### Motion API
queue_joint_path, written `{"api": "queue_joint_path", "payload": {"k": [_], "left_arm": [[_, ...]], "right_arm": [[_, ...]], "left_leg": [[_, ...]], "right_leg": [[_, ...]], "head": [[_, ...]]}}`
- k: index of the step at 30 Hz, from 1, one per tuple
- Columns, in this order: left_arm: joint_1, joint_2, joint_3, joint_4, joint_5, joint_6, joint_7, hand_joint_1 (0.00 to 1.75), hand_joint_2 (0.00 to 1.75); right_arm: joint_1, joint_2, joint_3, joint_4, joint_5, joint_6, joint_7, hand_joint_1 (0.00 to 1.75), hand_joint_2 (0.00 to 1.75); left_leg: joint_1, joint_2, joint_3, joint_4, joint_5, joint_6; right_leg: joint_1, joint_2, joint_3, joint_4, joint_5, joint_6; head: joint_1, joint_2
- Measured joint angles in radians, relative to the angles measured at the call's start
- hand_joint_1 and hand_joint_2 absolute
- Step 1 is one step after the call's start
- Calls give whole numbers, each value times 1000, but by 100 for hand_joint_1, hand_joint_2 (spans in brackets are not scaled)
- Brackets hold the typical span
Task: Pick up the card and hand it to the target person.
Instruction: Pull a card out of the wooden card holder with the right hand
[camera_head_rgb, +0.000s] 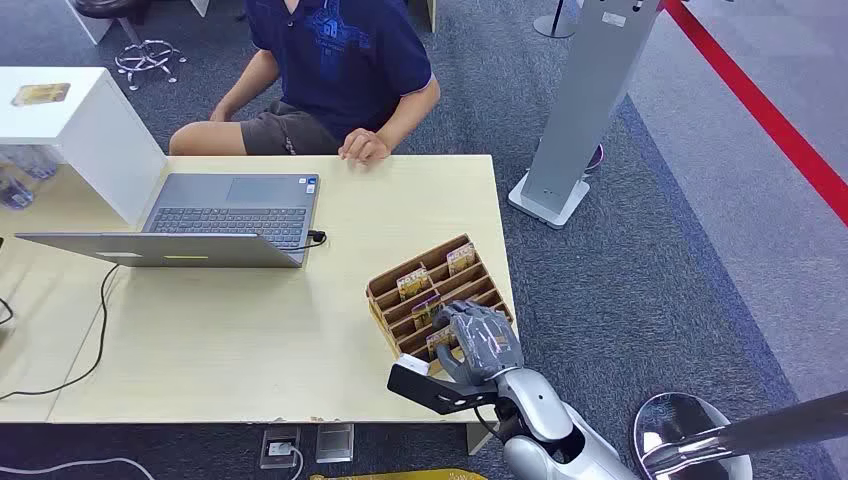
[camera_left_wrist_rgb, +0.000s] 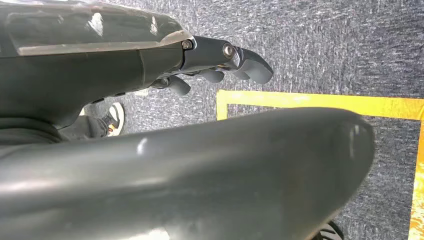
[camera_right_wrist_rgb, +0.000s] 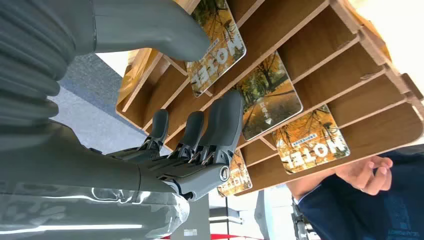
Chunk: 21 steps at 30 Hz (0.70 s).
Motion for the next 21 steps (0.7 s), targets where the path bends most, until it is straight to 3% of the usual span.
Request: {"api": "queue_joint_path", "payload": {"k": [21], "left_arm": [[0, 0, 0, 0, -2, 1, 0, 0, 0]], "right_arm": [[-2, 1, -1, 25, -1, 4, -17, 92, 175]], "left_leg": [[0, 0, 0, 0, 0, 0]], "right_leg": [[0, 0, 0, 0, 0, 0]], "head": [[0, 0]]}}
